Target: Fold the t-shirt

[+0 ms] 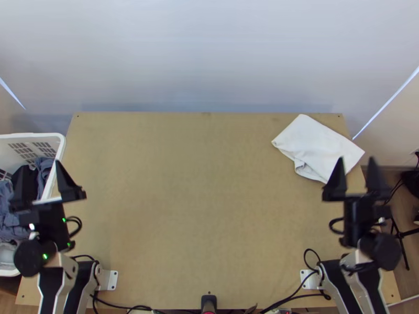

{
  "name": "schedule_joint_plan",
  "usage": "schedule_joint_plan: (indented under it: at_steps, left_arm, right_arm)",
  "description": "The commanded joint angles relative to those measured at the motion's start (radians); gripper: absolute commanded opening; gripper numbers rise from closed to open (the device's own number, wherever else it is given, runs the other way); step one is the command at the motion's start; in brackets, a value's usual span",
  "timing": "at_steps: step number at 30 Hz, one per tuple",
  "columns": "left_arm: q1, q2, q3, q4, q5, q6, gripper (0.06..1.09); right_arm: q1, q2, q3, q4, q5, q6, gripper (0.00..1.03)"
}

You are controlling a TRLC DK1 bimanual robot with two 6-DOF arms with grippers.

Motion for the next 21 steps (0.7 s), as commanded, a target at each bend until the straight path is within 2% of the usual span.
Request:
schedule_joint_plan:
  at_steps: [1,3,5,9,12,17,21]
  left_arm:
    - [-0.069,-0.251,-0.225,-0.019,-0.048,0.031,1.04]
    - [-0.066,-0.278,-0.244,-0.046,-0.062,0.022,1.04]
    - [-0.065,-0.278,-0.253,-0.053,-0.109,-0.012,1.04]
    - [-0.060,-0.278,-0.290,-0.083,-0.120,-0.070,1.04]
    - [-0.046,-0.279,-0.305,-0.247,-0.123,-0.141,1.04]
    - [-0.043,-0.276,-0.305,-0.496,-0.117,-0.287,1.04]
    - [-0.048,-0.276,-0.305,-0.497,-0.105,-0.325,1.04]
  right_arm:
    - [0.035,-0.293,-0.306,-0.019,-0.006,0.021,0.99]
    - [0.043,-0.364,-0.305,-0.162,-0.006,0.044,0.99]
    - [0.032,-0.362,-0.305,-0.230,-0.004,0.062,0.99]
    - [0.024,-0.362,-0.306,-0.412,-0.006,0.126,0.99]
    - [0.018,-0.362,-0.303,-0.555,-0.006,0.197,0.99]
    - [0.015,-0.361,-0.302,-0.561,-0.006,0.183,0.99]
    - [0.016,-0.361,-0.302,-0.561,-0.007,0.183,0.99]
